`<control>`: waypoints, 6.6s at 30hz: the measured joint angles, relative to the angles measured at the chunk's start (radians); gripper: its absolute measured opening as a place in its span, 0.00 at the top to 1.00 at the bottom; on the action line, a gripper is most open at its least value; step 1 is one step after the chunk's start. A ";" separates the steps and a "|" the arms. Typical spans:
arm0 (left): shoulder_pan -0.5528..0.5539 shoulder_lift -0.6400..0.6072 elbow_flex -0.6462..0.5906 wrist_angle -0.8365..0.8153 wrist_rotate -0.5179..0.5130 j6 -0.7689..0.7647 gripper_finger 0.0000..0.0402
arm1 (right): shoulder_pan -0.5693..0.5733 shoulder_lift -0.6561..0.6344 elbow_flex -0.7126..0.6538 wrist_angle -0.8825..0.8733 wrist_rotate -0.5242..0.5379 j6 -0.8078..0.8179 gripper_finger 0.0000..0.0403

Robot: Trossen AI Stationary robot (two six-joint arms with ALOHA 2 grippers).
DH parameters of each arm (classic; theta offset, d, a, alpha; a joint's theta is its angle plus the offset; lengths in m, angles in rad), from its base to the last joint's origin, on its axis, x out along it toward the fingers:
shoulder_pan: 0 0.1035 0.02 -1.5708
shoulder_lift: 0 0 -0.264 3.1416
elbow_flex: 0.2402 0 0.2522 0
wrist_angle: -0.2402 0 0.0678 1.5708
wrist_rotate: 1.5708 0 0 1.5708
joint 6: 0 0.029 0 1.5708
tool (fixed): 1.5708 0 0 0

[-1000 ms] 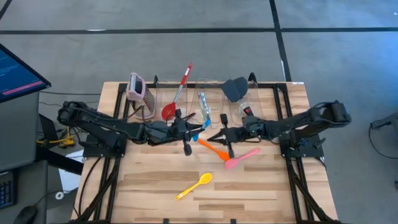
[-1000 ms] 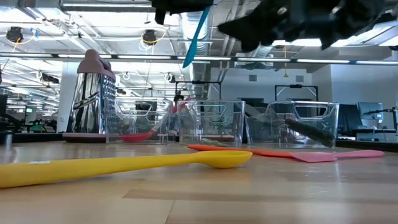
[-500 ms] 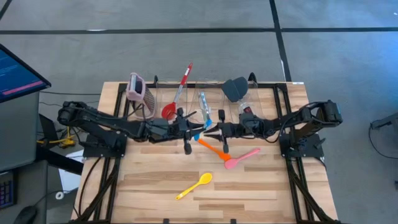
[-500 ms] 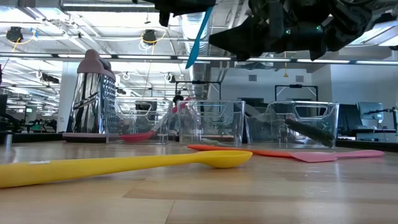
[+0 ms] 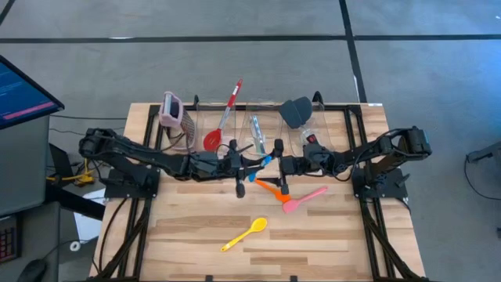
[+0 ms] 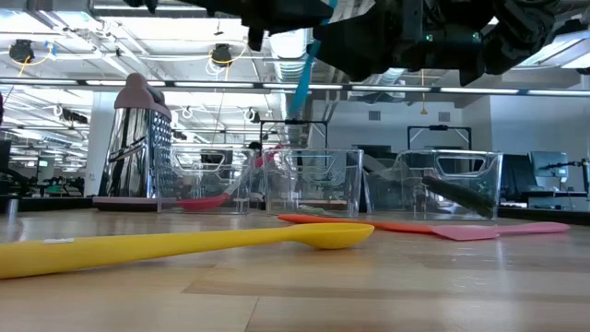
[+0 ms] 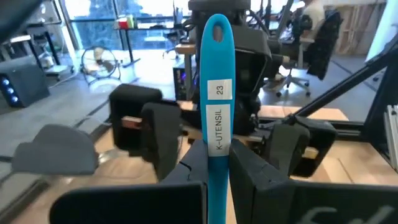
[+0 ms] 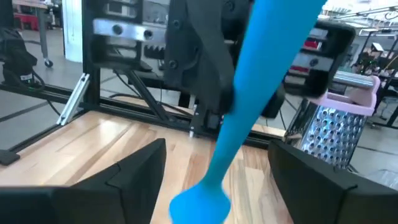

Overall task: Pick & Place Kitchen Items
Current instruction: Put the blue serving spoon into the left transparent bin

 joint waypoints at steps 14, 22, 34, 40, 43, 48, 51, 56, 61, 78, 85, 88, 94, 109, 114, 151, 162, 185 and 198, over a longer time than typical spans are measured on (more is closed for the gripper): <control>0.043 0.053 0.000 0.149 0.114 0.019 0.99 | -0.016 0.000 0.000 -0.011 0.000 0.026 0.47; 0.043 0.053 0.000 0.149 0.113 0.019 0.99 | -0.016 0.000 0.000 -0.012 0.000 0.026 0.84; 0.043 0.053 0.001 0.145 0.113 0.031 0.98 | -0.016 0.000 0.000 -0.012 0.011 0.023 0.94; 0.043 0.053 0.001 0.145 0.113 0.030 0.98 | -0.016 0.000 0.000 -0.015 0.012 0.019 0.94; 0.043 0.053 0.001 0.145 0.112 0.028 0.98 | -0.016 -0.001 0.000 -0.015 0.012 0.019 0.94; 0.043 0.053 0.001 0.145 0.112 0.027 0.97 | -0.016 -0.001 0.000 -0.018 0.012 0.019 0.94; 0.043 0.053 0.001 0.145 0.110 0.026 0.95 | -0.016 -0.001 0.000 -0.018 0.012 0.019 0.94; 0.043 0.045 0.001 0.144 0.110 0.019 0.88 | -0.016 -0.001 0.002 -0.019 0.013 0.014 0.94; 0.042 0.036 0.003 0.156 0.084 0.015 0.78 | -0.017 0.000 0.000 -0.035 0.016 0.011 0.94; 0.042 0.036 0.003 0.149 0.056 0.022 0.65 | -0.017 0.000 0.000 -0.040 0.015 0.015 0.94; 0.042 0.036 0.003 0.146 0.058 -0.004 0.65 | -0.017 0.000 0.000 -0.045 0.011 0.015 0.94; 0.044 0.037 0.002 0.143 0.092 -0.029 0.64 | -0.016 -0.001 0.000 -0.057 0.008 0.014 0.94; 0.043 0.037 0.002 0.142 0.124 -0.030 0.64 | -0.019 -0.010 0.051 -0.214 0.008 0.013 0.94; 0.043 0.038 0.002 0.110 0.148 -0.035 0.70 | 0.005 -0.010 0.094 -0.285 0.023 -0.004 0.94; 0.043 0.038 0.001 0.094 0.150 -0.037 0.79 | 0.005 -0.010 0.094 -0.285 0.024 -0.002 0.94; 0.131 -0.059 0.002 -0.017 0.110 0.058 0.95 | 0.054 -0.292 0.071 -0.674 0.091 -0.003 0.71; 0.278 -0.292 0.002 -0.418 -0.072 -0.032 0.95 | 0.098 -0.362 -0.003 -0.538 0.172 -0.120 0.99; 0.686 -0.125 0.001 -0.598 -0.078 -0.315 0.95 | 0.079 -0.411 -0.130 -0.321 0.344 -0.220 1.00; 0.757 0.037 0.001 -0.595 -0.058 -0.390 0.95 | 0.080 -0.411 -0.130 -0.329 0.344 -0.220 1.00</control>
